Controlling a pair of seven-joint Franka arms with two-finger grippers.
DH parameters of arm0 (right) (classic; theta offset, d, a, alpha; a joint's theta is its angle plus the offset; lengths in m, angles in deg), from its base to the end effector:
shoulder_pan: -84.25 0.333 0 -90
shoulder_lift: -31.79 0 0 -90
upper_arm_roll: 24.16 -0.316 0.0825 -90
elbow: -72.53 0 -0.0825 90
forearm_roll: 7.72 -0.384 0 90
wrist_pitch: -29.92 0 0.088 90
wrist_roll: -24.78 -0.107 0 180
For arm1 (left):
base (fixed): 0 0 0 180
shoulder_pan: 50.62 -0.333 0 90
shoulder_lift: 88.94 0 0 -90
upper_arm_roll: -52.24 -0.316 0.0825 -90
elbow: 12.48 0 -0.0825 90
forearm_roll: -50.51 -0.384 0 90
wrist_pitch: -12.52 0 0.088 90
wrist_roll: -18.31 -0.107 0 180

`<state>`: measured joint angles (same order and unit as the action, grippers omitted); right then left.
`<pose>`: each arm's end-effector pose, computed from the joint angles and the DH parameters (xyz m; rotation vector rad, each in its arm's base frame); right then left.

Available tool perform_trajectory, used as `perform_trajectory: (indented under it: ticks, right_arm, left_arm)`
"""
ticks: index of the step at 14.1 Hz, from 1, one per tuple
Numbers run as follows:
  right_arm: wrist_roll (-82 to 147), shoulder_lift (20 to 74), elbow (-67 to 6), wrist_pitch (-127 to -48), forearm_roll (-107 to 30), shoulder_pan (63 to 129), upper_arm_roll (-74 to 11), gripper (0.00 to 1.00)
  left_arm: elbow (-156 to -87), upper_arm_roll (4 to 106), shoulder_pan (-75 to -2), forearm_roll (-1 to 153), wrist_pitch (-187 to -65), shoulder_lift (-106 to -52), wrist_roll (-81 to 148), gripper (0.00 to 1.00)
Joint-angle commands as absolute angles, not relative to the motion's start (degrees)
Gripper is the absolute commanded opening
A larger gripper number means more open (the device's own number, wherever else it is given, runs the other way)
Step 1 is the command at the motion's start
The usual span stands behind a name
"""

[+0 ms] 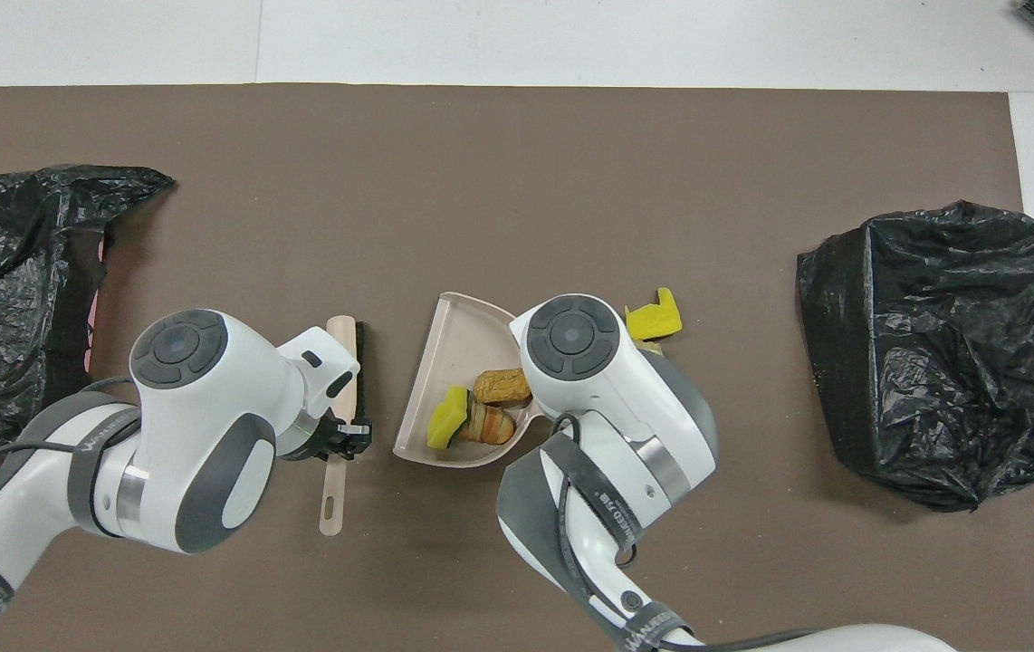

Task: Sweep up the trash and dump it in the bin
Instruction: 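Sweep the debris into the dustpan with the left gripper's brush, then carry the dustpan with the right gripper to the black bag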

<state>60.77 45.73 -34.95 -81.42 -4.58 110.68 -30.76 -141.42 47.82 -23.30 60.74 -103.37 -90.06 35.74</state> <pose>0.5023 0.3186 0.3702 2.5443 1.7936 -0.2723 0.4518 -0.2020 0.3581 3.0459 -0.0011 -0.3796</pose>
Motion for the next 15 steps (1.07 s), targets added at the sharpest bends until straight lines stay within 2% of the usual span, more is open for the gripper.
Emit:
perform_trajectory:
  ticks: [1, 4, 8, 11, 15]
  right_arm:
    - [60.7, 37.7, -36.1, -77.8, -4.7, 104.5, -31.4, 0.00]
    - [60.7, 31.7, -35.8, -72.9, -4.7, 100.4, -31.1, 0.00]
    - [69.7, 24.2, -35.8, -65.8, -4.6, 88.3, -31.0, 0.00]
    - [79.6, 22.6, -35.9, -62.1, -3.9, 77.2, -30.8, 0.00]
    - [95.8, 22.0, -36.5, -63.4, 1.0, 62.2, -30.8, 0.00]
  left_arm:
    - [-140.8, 48.2, -25.1, 57.2, -104.5, -89.6, 36.4, 0.00]
    - [-141.4, 48.3, -24.8, 57.0, -106.1, -89.6, 36.6, 0.00]
    - [-142.5, 48.7, -19.4, 57.0, -106.3, -90.7, 43.4, 0.00]
    - [-143.8, 48.9, -13.5, 57.0, -106.5, -92.4, 50.6, 0.00]
    - [-148.2, 49.0, -3.8, 57.0, -110.8, -96.0, 62.2, 0.00]
